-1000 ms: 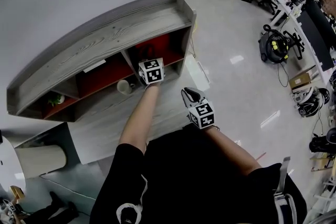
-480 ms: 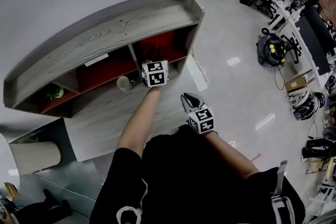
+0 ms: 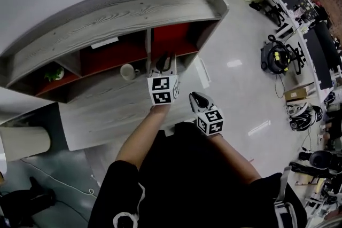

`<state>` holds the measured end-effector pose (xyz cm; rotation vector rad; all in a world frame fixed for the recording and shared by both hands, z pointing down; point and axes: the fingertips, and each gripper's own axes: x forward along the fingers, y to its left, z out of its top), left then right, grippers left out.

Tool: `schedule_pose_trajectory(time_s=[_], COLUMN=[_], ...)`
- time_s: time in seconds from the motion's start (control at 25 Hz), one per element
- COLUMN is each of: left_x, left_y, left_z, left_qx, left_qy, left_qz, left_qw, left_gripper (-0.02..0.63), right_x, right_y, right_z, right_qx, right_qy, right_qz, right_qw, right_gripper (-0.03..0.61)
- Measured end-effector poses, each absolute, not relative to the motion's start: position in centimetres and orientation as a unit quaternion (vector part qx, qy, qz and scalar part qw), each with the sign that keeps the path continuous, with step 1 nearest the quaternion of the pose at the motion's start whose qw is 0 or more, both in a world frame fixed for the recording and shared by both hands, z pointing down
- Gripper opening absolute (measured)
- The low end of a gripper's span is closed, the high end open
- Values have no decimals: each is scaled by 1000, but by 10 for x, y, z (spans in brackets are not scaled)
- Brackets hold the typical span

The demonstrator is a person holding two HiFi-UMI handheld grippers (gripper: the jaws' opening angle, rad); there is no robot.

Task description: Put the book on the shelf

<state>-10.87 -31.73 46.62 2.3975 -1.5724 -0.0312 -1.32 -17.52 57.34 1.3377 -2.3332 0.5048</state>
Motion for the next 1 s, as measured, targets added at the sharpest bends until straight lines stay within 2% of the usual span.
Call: schedule_pose_trajectory(time_s=[0.16,0.48,0.76,1.0], left_x=[-124,-165,-236,-250], left_y=[-277,-213,-157,-110], left_z=[461,467,481,505], left_qx=[824,813,792,790], left_qy=[-541,-562,-586,-588], left_qz=[-43,-32,-34,-13], left_qw=[164,146,164,174], left_gripper=[41,17,12,12], right_x=[-22,-38,-38,-49], right_y=[-170,-171,-168,-154], right_z=[573,545,553,556], right_qx=[468,447,447,424], right_qy=[-839,-858,-854,-863], right_qz=[195,186,169,172], right_qw=[200,172,207,216], right_gripper=[32,29,23,12])
